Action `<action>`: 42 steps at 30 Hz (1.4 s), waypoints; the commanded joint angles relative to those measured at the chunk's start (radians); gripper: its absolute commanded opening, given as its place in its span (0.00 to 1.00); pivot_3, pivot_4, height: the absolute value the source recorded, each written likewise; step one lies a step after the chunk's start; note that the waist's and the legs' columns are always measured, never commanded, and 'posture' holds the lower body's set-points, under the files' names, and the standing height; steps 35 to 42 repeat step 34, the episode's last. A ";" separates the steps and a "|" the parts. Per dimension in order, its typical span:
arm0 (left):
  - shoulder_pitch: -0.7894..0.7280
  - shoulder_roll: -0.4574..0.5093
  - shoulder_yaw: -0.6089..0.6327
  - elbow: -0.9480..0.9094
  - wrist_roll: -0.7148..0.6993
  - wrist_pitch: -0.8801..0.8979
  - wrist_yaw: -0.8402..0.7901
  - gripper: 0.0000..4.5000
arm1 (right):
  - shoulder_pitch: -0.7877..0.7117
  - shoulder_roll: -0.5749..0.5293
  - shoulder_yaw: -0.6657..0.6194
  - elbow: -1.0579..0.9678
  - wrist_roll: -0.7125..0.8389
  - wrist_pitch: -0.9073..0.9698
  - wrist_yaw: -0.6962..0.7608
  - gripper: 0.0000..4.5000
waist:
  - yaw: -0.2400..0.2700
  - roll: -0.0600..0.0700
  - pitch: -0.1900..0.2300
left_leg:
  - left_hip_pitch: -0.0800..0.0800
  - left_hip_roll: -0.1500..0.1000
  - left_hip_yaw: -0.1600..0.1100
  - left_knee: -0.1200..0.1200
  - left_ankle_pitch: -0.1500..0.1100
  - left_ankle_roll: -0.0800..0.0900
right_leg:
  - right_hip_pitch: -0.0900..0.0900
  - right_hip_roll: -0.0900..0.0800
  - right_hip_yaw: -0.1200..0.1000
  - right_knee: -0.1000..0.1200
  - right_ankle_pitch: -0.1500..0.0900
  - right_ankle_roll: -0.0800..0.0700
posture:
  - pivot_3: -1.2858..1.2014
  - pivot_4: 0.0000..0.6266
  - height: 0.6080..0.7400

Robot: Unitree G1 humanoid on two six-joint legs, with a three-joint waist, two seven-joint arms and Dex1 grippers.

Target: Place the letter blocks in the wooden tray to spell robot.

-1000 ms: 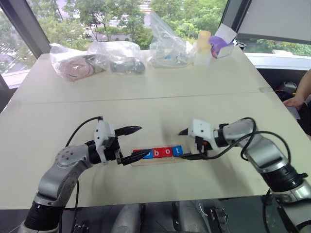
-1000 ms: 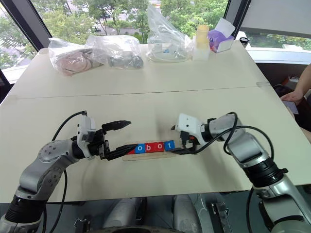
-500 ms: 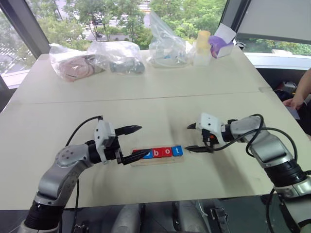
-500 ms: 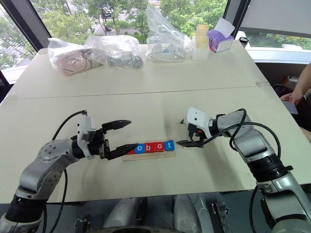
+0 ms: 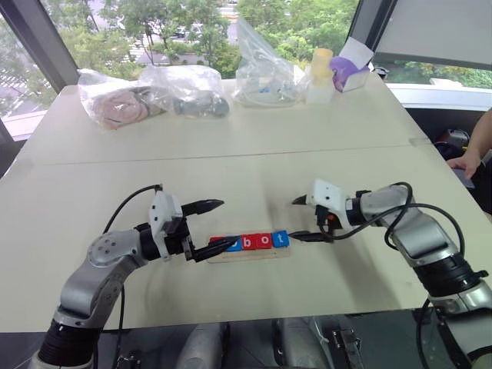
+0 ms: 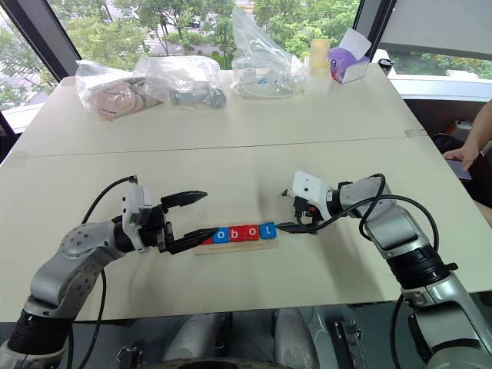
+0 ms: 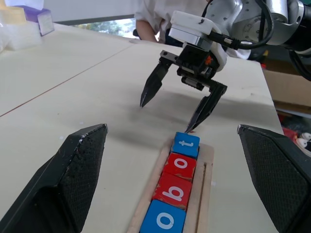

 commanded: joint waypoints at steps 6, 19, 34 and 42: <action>0.004 0.002 0.024 -0.047 -0.018 0.007 0.008 1.00 | -0.003 0.016 -0.002 -0.030 0.000 -0.002 -0.001 0.99 | 0.000 0.000 0.000 | 0.000 0.000 0.000 0.000 0.000 0.000 | 0.000 0.000 0.000 0.000 0.000 0.000 | 0.52 0.24 1.00; 0.046 0.054 0.066 -0.085 -0.037 0.066 0.024 1.00 | 0.048 -0.076 -0.085 -0.182 0.072 0.084 0.032 0.99 | 0.001 0.000 0.000 | 0.000 0.000 0.000 0.000 0.000 0.000 | 0.000 0.000 0.000 0.000 0.000 0.000 | 0.52 0.24 1.00; 0.158 0.199 0.213 -0.154 -0.139 0.198 -0.004 1.00 | 0.202 -0.254 -0.250 -0.459 0.275 0.273 0.057 0.99 | 0.003 0.000 0.000 | 0.000 0.000 0.000 0.000 0.000 0.000 | 0.000 -0.001 0.000 -0.001 -0.002 -0.003 | 0.52 0.24 1.00; 0.158 0.199 0.213 -0.154 -0.139 0.198 -0.004 1.00 | 0.202 -0.254 -0.250 -0.459 0.275 0.273 0.057 0.99 | 0.003 0.000 0.000 | 0.000 0.000 0.000 0.000 0.000 0.000 | 0.000 -0.001 0.000 -0.001 -0.002 -0.003 | 0.52 0.24 1.00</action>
